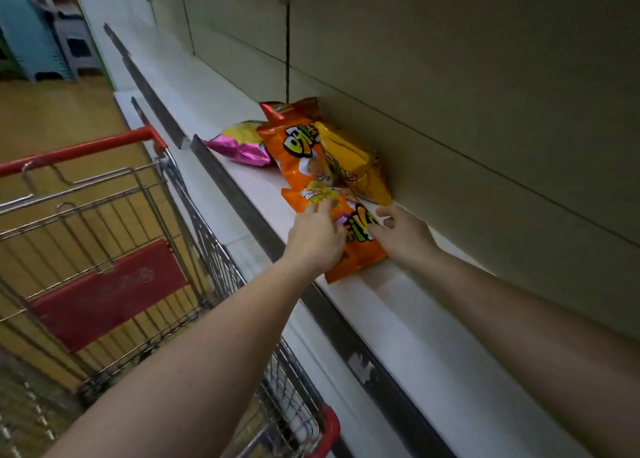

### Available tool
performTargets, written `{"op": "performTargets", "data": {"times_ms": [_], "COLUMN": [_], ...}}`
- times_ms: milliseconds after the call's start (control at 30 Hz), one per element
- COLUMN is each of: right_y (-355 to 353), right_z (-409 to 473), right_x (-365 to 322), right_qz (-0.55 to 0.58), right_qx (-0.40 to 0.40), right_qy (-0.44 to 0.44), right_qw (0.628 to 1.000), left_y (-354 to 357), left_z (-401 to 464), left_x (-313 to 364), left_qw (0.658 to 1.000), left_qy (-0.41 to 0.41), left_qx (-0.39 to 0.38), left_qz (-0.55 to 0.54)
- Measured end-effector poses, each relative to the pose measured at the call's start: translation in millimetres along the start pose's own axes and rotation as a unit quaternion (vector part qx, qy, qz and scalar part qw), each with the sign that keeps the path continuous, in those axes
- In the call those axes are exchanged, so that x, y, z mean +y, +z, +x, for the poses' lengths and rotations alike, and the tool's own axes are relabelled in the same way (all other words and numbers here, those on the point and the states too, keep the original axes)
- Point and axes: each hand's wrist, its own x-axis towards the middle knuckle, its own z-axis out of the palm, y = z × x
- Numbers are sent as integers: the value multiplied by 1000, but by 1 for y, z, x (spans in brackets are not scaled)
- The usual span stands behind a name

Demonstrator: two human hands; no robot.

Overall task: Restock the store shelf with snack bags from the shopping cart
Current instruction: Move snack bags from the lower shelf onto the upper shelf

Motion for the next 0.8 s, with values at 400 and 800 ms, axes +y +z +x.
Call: {"op": "performTargets", "data": {"times_ms": [400,800], "right_y": [32,13], "right_z": [55,96], "right_x": [2,-13], "right_qz": [-60,-74], "right_qx": [-40,140], "right_qy": [104,-16], "right_qw": [992,987], "left_y": [-7,-12], "left_z": [68,80], "left_x": [-38,-34], "left_qw": [945,936], "left_qy": [166,208], "left_qx": [-89,-180], "left_qz": [268,222]}}
